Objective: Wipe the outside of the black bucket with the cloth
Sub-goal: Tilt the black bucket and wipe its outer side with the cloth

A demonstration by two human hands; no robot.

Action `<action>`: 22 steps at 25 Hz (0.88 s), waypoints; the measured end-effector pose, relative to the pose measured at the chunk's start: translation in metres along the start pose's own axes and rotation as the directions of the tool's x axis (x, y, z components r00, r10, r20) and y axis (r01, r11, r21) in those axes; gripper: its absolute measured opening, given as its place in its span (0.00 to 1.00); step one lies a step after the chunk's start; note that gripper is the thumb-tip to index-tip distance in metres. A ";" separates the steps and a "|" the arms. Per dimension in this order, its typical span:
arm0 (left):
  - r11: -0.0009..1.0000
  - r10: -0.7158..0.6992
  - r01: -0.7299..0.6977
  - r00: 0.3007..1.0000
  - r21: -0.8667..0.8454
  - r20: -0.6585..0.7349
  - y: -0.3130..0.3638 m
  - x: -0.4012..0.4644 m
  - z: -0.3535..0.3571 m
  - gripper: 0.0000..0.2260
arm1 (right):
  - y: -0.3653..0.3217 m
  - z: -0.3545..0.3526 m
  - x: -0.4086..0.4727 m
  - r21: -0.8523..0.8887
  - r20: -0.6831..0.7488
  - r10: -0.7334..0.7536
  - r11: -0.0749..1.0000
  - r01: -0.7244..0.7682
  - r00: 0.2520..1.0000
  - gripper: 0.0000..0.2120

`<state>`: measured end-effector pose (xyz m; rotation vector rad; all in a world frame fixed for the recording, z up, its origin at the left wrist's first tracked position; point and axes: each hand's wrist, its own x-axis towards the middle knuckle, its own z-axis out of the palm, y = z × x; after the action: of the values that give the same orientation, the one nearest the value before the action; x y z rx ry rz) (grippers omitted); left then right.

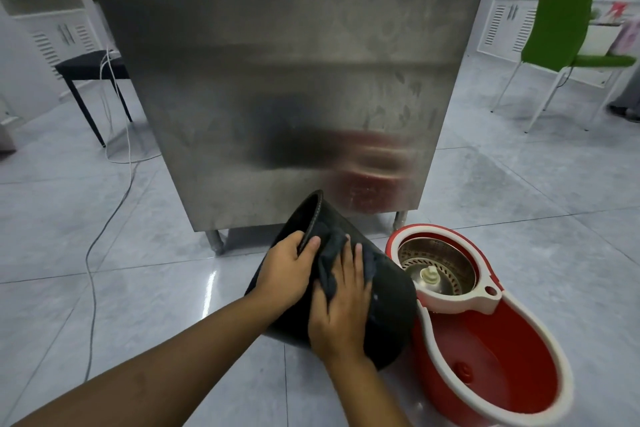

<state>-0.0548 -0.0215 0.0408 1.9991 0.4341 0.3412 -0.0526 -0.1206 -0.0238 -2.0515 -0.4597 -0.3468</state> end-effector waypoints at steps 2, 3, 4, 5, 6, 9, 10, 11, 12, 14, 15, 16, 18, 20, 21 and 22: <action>1.000 0.002 -0.002 1.000 -0.022 0.002 0.006 0.008 -0.005 0.12 | -0.007 -0.012 0.028 -0.043 0.081 0.006 0.999 -0.002 0.997 0.31; 1.000 0.007 -0.007 1.000 -0.027 -0.001 0.008 0.014 -0.007 0.13 | -0.007 -0.018 0.042 -0.065 0.111 0.027 0.998 -0.020 0.993 0.31; 1.000 0.016 -0.016 1.000 -0.022 -0.005 0.012 0.021 -0.008 0.14 | -0.005 -0.024 0.053 -0.087 0.133 0.065 0.995 -0.054 0.989 0.30; 0.999 0.029 -0.029 1.000 -0.017 -0.010 0.015 0.028 -0.009 0.15 | 0.000 -0.029 0.061 -0.101 0.137 0.117 0.989 -0.104 0.984 0.29; 0.999 0.038 -0.038 0.999 -0.017 -0.010 0.017 0.035 -0.011 0.17 | 0.008 -0.035 0.065 -0.100 0.116 0.178 0.981 -0.166 0.977 0.27; 0.999 0.048 -0.048 0.999 -0.006 0.004 0.022 0.048 -0.012 0.20 | 0.040 -0.043 0.057 -0.058 -0.020 0.337 0.940 -0.338 0.941 0.27; 0.998 0.055 -0.055 0.998 0.015 0.017 0.023 0.052 -0.012 0.21 | 0.045 -0.042 0.049 -0.051 -0.060 0.353 0.933 -0.356 0.934 0.28; 0.997 0.062 -0.064 0.997 0.037 0.034 0.025 0.055 -0.012 0.21 | 0.046 -0.038 0.040 -0.047 -0.091 0.347 0.935 -0.352 0.933 0.29; 0.996 0.065 -0.068 0.997 0.056 0.050 0.028 0.059 -0.012 0.21 | 0.044 -0.033 0.031 -0.044 -0.107 0.334 0.939 -0.340 0.937 0.30; 0.996 0.053 -0.058 0.995 0.061 0.083 0.033 0.067 -0.013 0.21 | 0.036 -0.027 0.023 -0.046 -0.108 0.313 0.947 -0.319 0.944 0.30; 0.997 0.041 -0.047 0.994 0.065 0.098 0.036 0.070 -0.015 0.19 | 0.033 -0.026 0.023 -0.055 -0.102 0.308 0.948 -0.315 0.946 0.30; 0.997 0.026 -0.034 0.994 0.070 0.107 0.039 0.074 -0.016 0.19 | 0.030 -0.028 0.026 -0.070 -0.095 0.310 0.946 -0.317 0.946 0.31; 0.998 -0.004 -0.004 0.993 0.068 0.118 0.042 0.083 -0.015 0.19 | 0.027 -0.033 0.031 -0.093 -0.097 0.330 0.936 -0.338 0.939 0.31; 0.998 -0.028 0.020 0.991 0.060 0.129 0.047 0.088 -0.010 0.20 | 0.020 -0.035 0.033 -0.090 -0.120 0.334 0.934 -0.345 0.935 0.31; 0.998 -0.035 0.028 0.991 0.058 0.130 0.049 0.089 -0.006 0.20 | 0.013 -0.035 0.032 -0.081 -0.127 0.317 0.941 -0.328 0.940 0.31; 0.998 -0.042 0.036 0.992 0.055 0.122 0.050 0.090 0.000 0.19 | 0.006 -0.034 0.030 -0.073 -0.118 0.287 0.952 -0.296 0.951 0.32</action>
<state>0.0334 -0.0023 0.0903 2.0469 0.4069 0.1824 -0.0248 -0.1470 0.0011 -2.1394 -0.0723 -0.2995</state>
